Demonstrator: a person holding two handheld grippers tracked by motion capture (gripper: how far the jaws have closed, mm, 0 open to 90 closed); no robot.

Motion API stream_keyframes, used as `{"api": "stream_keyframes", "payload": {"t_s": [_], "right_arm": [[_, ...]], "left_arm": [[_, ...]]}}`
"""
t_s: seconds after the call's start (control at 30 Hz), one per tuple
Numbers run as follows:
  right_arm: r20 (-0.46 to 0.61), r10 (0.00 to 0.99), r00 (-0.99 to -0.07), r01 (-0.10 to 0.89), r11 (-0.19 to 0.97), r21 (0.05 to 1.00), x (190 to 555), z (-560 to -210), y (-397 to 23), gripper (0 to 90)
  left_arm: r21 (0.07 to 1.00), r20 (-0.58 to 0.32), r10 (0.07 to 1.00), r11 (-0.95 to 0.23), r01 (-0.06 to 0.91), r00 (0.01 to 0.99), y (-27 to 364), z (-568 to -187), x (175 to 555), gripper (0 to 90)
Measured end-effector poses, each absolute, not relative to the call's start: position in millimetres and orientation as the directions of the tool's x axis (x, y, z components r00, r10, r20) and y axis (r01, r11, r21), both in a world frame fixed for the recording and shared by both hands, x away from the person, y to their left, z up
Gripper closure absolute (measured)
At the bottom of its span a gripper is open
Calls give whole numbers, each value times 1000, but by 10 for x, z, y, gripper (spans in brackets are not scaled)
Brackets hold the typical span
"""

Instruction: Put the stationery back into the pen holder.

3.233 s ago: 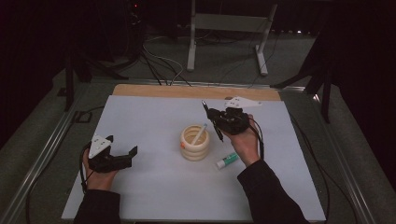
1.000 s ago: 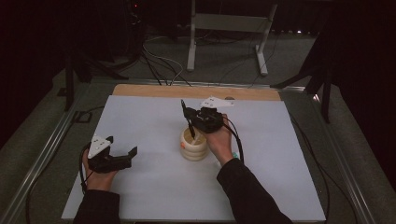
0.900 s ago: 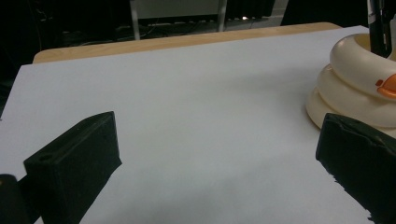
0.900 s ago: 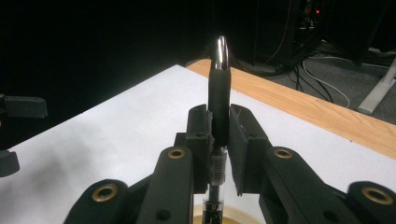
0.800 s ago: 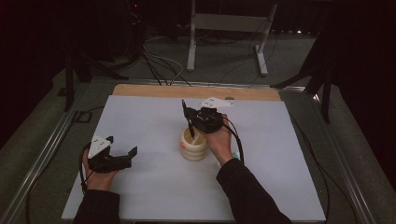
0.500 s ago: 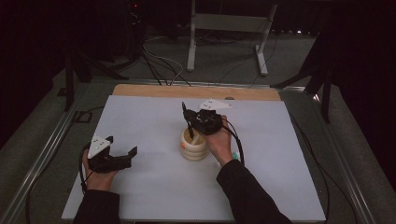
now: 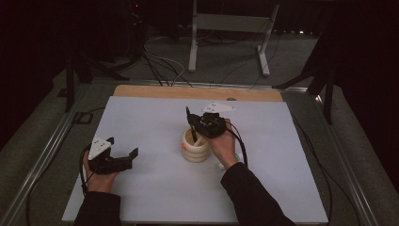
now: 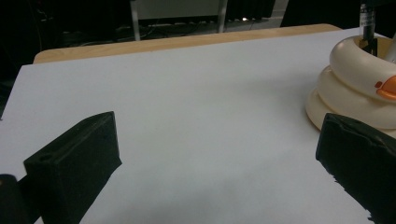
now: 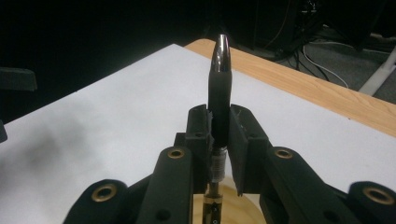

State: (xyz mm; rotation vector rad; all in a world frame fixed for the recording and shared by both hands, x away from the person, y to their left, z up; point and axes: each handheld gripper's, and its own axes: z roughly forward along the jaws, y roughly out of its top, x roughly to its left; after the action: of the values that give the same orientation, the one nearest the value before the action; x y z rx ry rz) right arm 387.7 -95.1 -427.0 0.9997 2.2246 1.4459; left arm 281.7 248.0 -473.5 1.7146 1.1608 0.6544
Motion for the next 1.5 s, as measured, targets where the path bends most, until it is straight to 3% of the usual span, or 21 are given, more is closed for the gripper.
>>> {"api": "stream_keyframes", "payload": {"t_s": [0.07, 0.2, 0.3, 0.4, 0.63, 1.5], "right_arm": [[117, 695, -709, 394, 253, 884, 3879, -4274, -961, 737], [173, 670, -722, 387, 184, 903, 3879, -4252, -1021, 321], [178, 683, -708, 385, 162, 908, 3880, -4205, -1059, 129], [169, 696, -698, 387, 167, 907, 3892, -4180, -1096, 63], [168, 696, -698, 416, 204, 886, 3944, -4204, -1179, 7], [120, 690, -714, 454, 325, 830, 3977, -4167, -1485, 7]], "left_arm": [[903, -70, 909, -117, 413, 411, 2478, -4735, 2817, 0], [902, -72, 909, -116, 415, 411, 2480, -4735, 2818, 0], [902, -72, 909, -116, 416, 411, 2481, -4736, 2819, 0], [902, -72, 909, -117, 416, 411, 2479, -4735, 2819, 0], [902, -73, 909, -116, 417, 411, 2480, -4735, 2820, 0], [902, -76, 909, -112, 417, 410, 2478, -4734, 2819, 0]]}}
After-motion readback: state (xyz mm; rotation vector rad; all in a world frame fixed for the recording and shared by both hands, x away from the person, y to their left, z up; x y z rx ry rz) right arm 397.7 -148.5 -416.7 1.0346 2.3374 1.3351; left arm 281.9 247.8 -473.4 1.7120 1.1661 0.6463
